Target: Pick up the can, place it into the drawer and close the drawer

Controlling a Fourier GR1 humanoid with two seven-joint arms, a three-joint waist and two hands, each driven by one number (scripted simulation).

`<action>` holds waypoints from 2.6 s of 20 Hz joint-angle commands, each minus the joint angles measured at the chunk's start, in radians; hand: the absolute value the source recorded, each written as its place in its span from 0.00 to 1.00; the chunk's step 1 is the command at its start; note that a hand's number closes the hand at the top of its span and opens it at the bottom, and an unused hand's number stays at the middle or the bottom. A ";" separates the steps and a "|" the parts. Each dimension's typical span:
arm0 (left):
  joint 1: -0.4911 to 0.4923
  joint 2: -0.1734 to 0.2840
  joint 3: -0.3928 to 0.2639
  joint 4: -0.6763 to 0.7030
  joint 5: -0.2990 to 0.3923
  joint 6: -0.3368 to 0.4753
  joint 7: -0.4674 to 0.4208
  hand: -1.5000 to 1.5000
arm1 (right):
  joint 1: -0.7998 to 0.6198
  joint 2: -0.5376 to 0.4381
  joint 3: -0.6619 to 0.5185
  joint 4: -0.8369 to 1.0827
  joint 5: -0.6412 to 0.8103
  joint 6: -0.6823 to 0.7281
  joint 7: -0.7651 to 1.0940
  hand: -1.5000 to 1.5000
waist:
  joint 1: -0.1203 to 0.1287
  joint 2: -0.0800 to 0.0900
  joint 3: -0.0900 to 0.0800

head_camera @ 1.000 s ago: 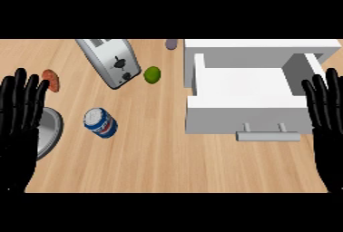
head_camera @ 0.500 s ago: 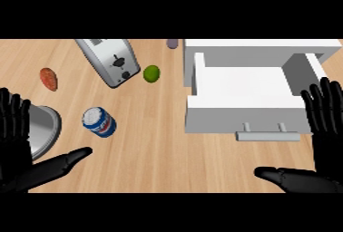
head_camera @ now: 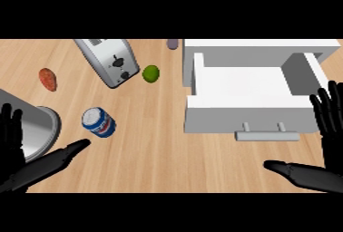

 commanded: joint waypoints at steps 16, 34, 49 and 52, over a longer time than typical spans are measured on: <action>-0.056 -0.009 -0.090 0.237 -0.011 0.122 -0.020 0.00 | 0.113 -0.015 -0.129 -0.043 -0.098 0.104 -0.060 0.00 | -0.003 0.000 0.000; -0.077 0.002 0.013 0.718 0.252 0.168 -0.491 0.00 | 0.141 0.025 -0.109 -0.114 -0.051 0.130 -0.023 0.00 | -0.002 0.000 0.000; -0.272 0.011 0.166 1.239 0.424 0.094 -0.834 0.00 | 0.102 0.020 -0.168 -0.163 -0.068 0.134 0.046 0.00 | -0.004 0.001 -0.001; -0.282 0.044 0.219 1.342 0.467 0.031 -0.914 0.00 | 0.101 -0.012 -0.221 -0.195 -0.145 0.154 0.097 0.00 | -0.007 0.001 -0.001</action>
